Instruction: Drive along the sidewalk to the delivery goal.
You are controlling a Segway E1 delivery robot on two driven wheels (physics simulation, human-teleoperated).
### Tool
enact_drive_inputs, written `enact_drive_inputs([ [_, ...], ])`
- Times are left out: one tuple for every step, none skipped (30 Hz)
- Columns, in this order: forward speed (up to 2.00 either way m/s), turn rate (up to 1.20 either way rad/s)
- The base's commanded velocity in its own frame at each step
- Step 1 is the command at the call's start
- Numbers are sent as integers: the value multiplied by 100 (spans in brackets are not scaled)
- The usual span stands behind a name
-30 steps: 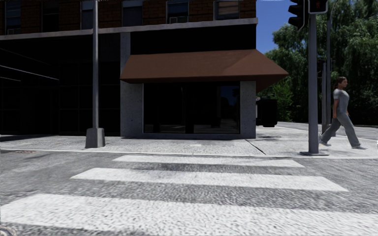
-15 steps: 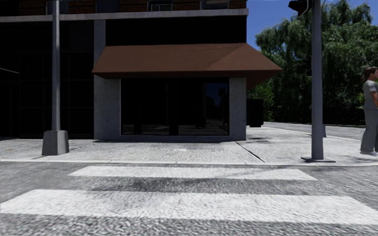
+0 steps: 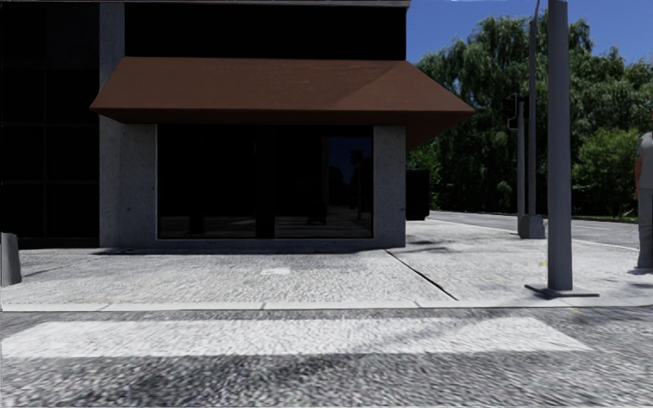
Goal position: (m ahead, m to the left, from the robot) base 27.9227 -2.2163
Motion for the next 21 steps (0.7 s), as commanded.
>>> enact_drive_inputs([
  [154, -31],
  [154, -31],
  [154, -31],
  [154, -31],
  [154, -31],
  [154, -31],
  [154, -31],
  [154, -31],
  [154, -31],
  [154, -31],
  [154, -31],
  [154, -31],
  [154, -31],
  [154, -31],
  [154, -31],
  [154, -31],
  [154, -31],
  [154, -31],
  [154, -31],
  [154, -31],
  [154, -31],
])
